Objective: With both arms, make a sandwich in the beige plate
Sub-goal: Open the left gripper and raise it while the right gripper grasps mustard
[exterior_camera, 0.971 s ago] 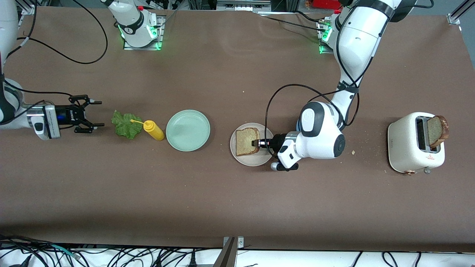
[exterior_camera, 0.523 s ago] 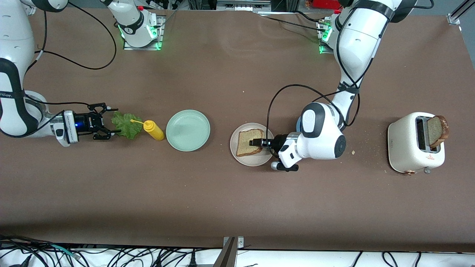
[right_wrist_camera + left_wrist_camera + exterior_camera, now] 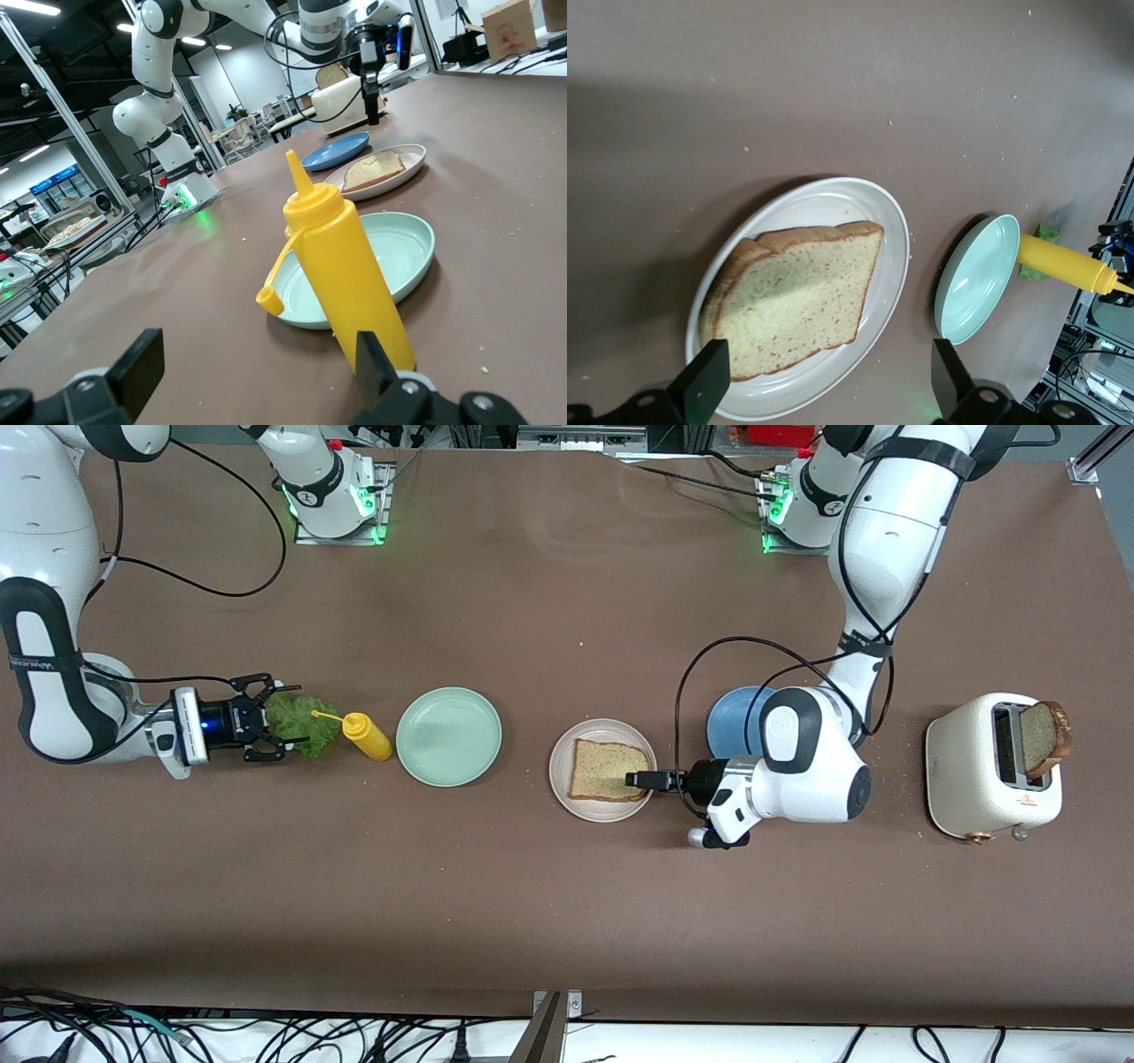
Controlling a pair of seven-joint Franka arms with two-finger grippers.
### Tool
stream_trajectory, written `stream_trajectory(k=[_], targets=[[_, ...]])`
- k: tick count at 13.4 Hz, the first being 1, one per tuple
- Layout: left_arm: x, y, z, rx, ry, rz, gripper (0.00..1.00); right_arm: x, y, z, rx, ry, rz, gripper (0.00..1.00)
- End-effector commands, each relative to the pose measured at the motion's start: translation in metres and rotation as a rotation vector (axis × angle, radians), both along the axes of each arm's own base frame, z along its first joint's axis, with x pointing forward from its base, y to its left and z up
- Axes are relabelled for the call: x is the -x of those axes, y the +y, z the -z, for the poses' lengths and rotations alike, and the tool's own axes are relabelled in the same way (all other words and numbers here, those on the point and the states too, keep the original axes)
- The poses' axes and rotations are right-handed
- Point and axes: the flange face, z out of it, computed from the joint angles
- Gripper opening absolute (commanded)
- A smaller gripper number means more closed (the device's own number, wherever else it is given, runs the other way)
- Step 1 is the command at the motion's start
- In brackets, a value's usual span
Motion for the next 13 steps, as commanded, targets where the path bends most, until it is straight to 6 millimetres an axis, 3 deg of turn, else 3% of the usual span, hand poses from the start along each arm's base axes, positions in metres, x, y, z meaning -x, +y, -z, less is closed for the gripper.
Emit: stream_trajectory(k=[1, 4, 6, 9, 13], targets=[[-0.004, 0.022, -0.021, -0.092, -0.012, 0.020, 1.00, -0.005, 0.008, 0.006, -0.050, -0.042, -0.014, 0.96], [-0.010, 0.052, -0.029, -0.176, -0.009, 0.028, 1.00, -0.005, 0.022, 0.019, -0.089, -0.101, -0.020, 0.96], [-0.014, 0.093, -0.034, -0.265, -0.007, 0.065, 1.00, -0.007, 0.024, 0.025, -0.086, -0.127, -0.020, 0.96], [-0.017, 0.160, -0.063, -0.381, -0.006, 0.097, 1.00, -0.019, 0.038, 0.025, -0.067, -0.207, -0.032, 0.96], [-0.010, 0.207, -0.112, -0.557, -0.025, 0.194, 1.00, -0.024, 0.058, 0.034, -0.080, -0.303, -0.031, 0.96]])
